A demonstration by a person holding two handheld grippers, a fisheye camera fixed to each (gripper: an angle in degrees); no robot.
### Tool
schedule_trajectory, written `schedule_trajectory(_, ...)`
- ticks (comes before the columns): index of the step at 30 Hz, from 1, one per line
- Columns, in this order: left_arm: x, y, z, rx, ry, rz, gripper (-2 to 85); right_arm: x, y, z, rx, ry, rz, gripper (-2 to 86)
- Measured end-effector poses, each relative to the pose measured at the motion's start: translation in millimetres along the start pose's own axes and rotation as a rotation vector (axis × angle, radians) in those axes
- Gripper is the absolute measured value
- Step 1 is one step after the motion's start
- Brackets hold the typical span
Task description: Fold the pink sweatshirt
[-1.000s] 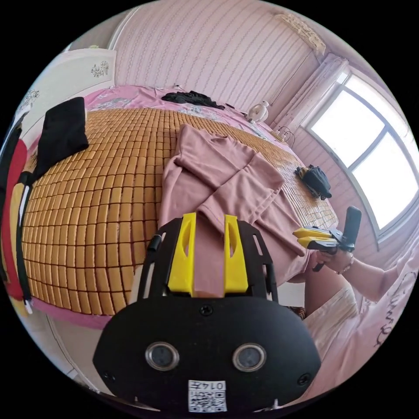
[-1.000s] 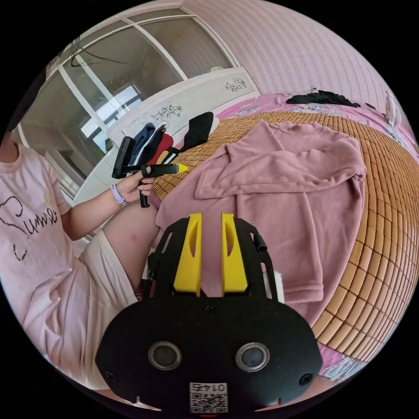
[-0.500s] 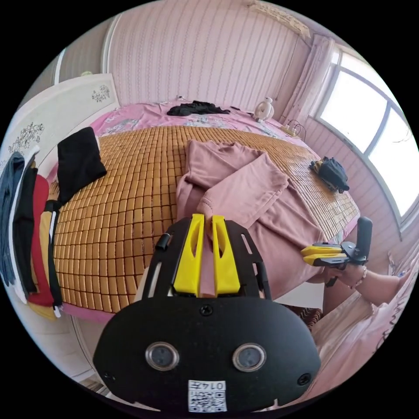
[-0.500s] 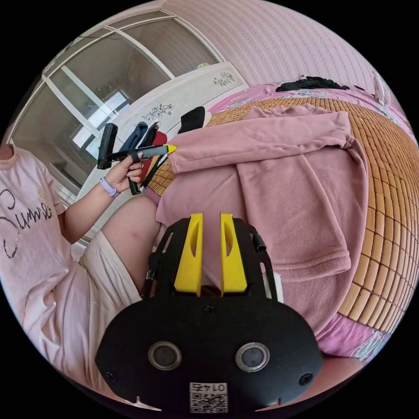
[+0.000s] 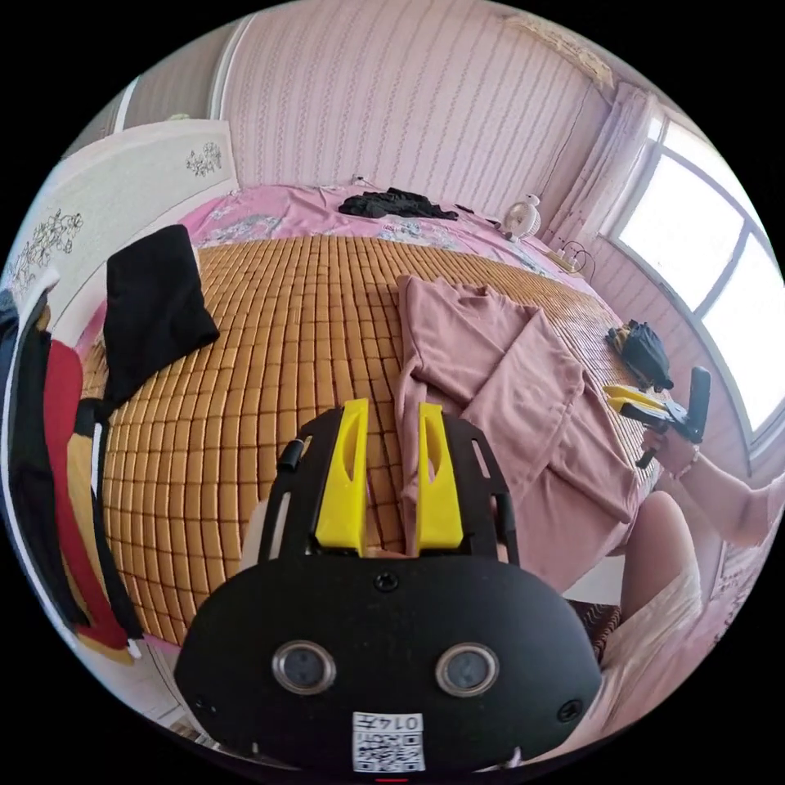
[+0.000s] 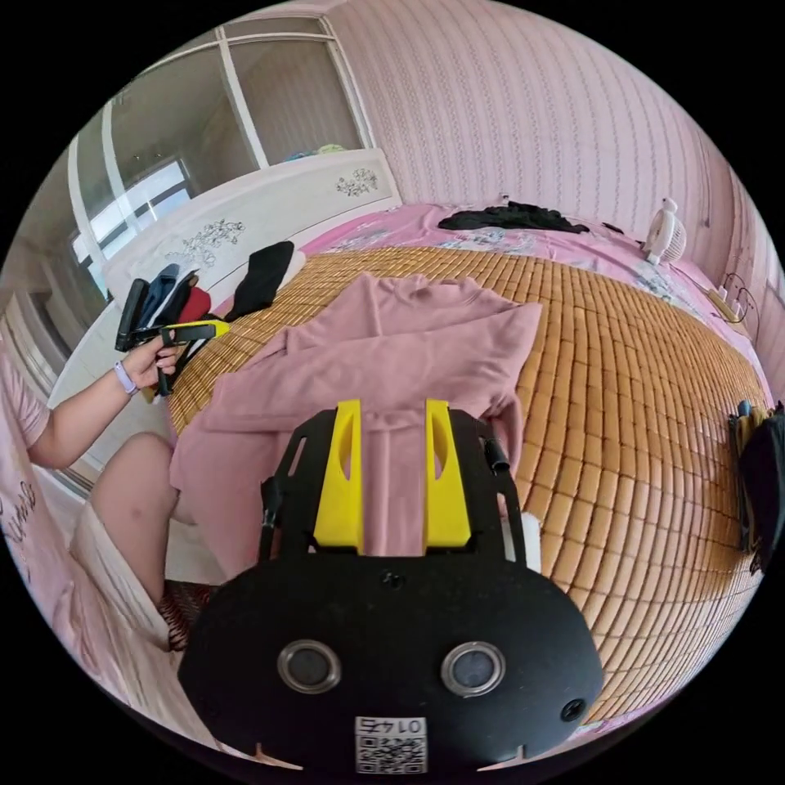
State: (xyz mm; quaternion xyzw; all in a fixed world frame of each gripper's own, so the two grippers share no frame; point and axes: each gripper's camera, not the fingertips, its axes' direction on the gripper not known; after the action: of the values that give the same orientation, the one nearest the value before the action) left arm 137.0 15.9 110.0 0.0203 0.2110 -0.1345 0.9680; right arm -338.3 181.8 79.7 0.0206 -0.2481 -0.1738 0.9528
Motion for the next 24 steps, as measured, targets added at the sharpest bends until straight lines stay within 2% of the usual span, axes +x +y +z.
schedule_trajectory(2,-4.5,-33.5,22.5,0.018,0.046,0.003,9.1,37.1,-40.9,23.2,0.003,0.074,0.032,11.8)
schedule_trajectory(6,-11.9,-104.2,89.9,-0.031,0.174,-0.036,10.8,97.6,-88.7,61.4,-0.011,0.095,0.154,13.3)
schedule_trajectory(11,-1.2,-156.8,159.2,-0.114,0.153,-0.025,12.7,166.0,-124.6,120.6,-0.129,0.102,0.303,13.1)
schedule_trajectory(14,0.8,-175.6,198.2,-0.248,0.091,-0.04,12.0,190.4,-136.5,130.1,-0.198,-0.04,0.331,7.4)
schedule_trajectory(16,-1.5,-183.5,202.2,-0.26,0.067,-0.042,9.5,200.5,-145.3,120.3,-0.168,-0.051,0.331,4.9)
schedule_trajectory(19,-6.7,-202.4,197.0,-0.304,0.126,-0.049,4.9,216.6,-161.4,88.2,-0.07,-0.074,0.348,3.7)
schedule_trajectory(24,17.8,-228.9,102.5,-0.065,0.117,0.185,3.9,205.1,-163.8,5.6,0.156,-0.157,0.235,3.2)
